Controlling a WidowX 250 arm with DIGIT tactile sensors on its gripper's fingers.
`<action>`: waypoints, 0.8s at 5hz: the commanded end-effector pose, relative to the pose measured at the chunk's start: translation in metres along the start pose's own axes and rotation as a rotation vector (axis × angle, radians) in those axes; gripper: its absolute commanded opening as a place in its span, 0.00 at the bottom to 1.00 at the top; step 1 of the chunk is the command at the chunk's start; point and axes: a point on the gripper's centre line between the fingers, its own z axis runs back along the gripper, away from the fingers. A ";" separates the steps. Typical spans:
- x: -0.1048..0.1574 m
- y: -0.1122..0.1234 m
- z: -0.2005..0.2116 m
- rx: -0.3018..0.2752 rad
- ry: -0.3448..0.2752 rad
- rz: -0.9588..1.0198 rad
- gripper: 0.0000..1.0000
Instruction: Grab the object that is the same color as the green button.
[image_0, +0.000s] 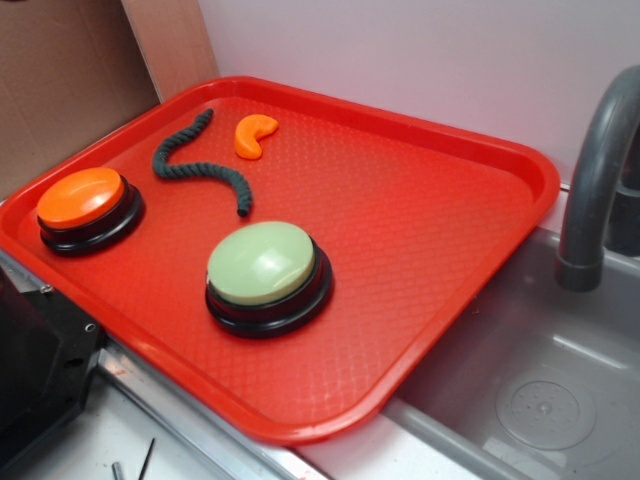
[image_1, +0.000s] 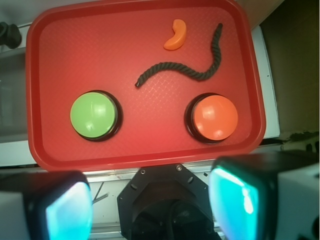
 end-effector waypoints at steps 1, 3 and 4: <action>0.000 0.000 0.000 0.000 0.000 0.000 1.00; 0.008 0.021 -0.010 -0.034 -0.094 0.414 1.00; 0.020 0.037 -0.028 -0.078 -0.082 0.674 1.00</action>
